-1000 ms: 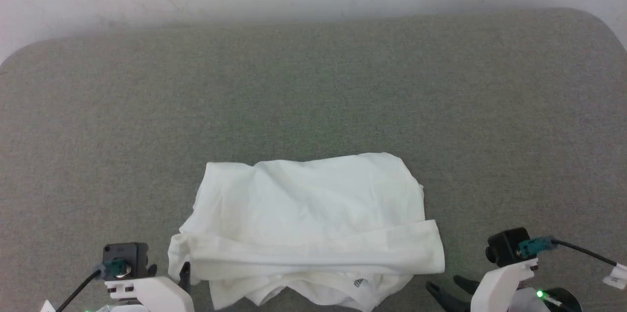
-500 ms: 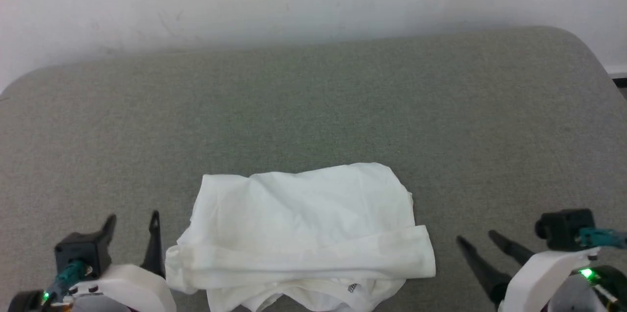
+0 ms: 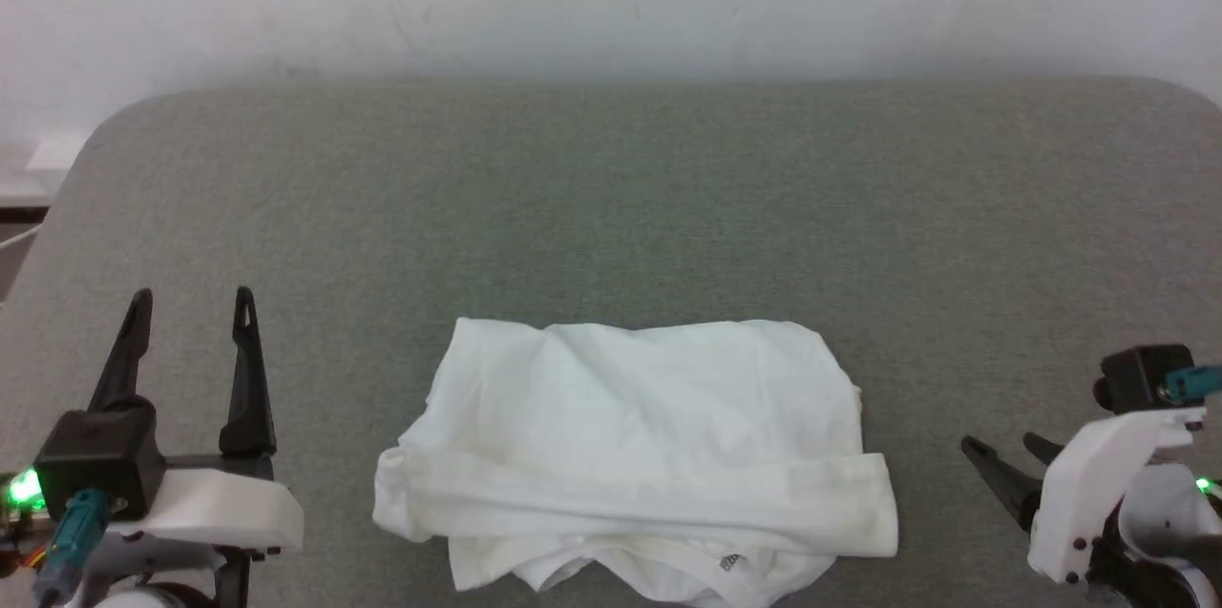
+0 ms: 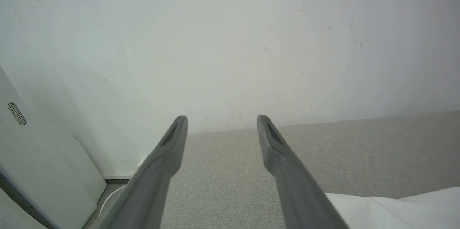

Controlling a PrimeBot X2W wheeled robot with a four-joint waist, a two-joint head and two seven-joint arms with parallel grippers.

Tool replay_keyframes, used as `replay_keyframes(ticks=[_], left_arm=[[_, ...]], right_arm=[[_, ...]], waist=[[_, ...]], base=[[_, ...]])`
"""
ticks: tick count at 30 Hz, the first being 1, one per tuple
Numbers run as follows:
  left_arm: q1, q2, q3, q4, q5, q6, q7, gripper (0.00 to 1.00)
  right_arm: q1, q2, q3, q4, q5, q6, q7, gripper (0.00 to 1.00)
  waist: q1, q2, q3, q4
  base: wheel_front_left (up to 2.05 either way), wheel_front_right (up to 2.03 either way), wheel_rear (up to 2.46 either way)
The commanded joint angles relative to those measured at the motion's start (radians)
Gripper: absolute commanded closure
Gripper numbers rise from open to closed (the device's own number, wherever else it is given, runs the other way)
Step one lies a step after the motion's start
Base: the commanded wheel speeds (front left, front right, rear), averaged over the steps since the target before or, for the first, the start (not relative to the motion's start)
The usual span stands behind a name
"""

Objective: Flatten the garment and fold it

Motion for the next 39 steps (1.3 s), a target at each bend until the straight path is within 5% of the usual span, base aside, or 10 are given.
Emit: replay_keyframes(ticks=[1, 11, 24, 25, 26, 39], left_arm=[[-0.017, 0.014, 0.006, -0.005, 0.014, -0.009, -0.006, 0.0], [-0.067, 0.005, -0.011, -0.038, 0.039, -0.017, -0.012, 0.0], [-0.089, -0.036, -0.025, -0.007, 0.032, -0.023, -0.039, 0.0], [-0.09, -0.035, -0.026, -0.005, 0.032, -0.025, -0.038, 0.0], [-0.091, -0.035, -0.028, -0.003, 0.031, -0.026, -0.035, 0.0], [-0.088, -0.01, -0.034, 0.012, 0.035, -0.023, -0.005, 0.0]], right_arm=[[-0.034, -0.009, 0.01, 0.025, 0.02, -0.001, 0.011, 0.0], [-0.235, -0.029, 0.126, 0.258, 0.106, -0.001, 0.115, 0.0], [-0.268, 0.072, 0.213, 0.413, 0.135, -0.001, 0.227, 0.0], [-0.266, 0.079, 0.216, 0.42, 0.134, -0.001, 0.238, 0.27], [-0.264, 0.082, 0.222, 0.423, 0.132, -0.001, 0.249, 1.0], [-0.289, 0.051, 0.211, 0.356, 0.169, -0.001, 0.218, 1.0]], waist=[[0.0, 0.0, 0.018, 0.035], [0.0, 0.0, 0.107, 0.113], [0.0, 0.0, 0.168, 0.127], [0.0, 0.0, 0.167, 0.126], [0.0, 0.0, 0.166, 0.125], [0.0, 0.0, 0.097, 0.106]], base=[[0.0, 0.0, 0.0], [0.0, 0.0, 0.0], [0.0, 0.0, 0.0], [0.0, 0.0, 0.0], [0.0, 0.0, 0.0], [0.0, 0.0, 0.0]])
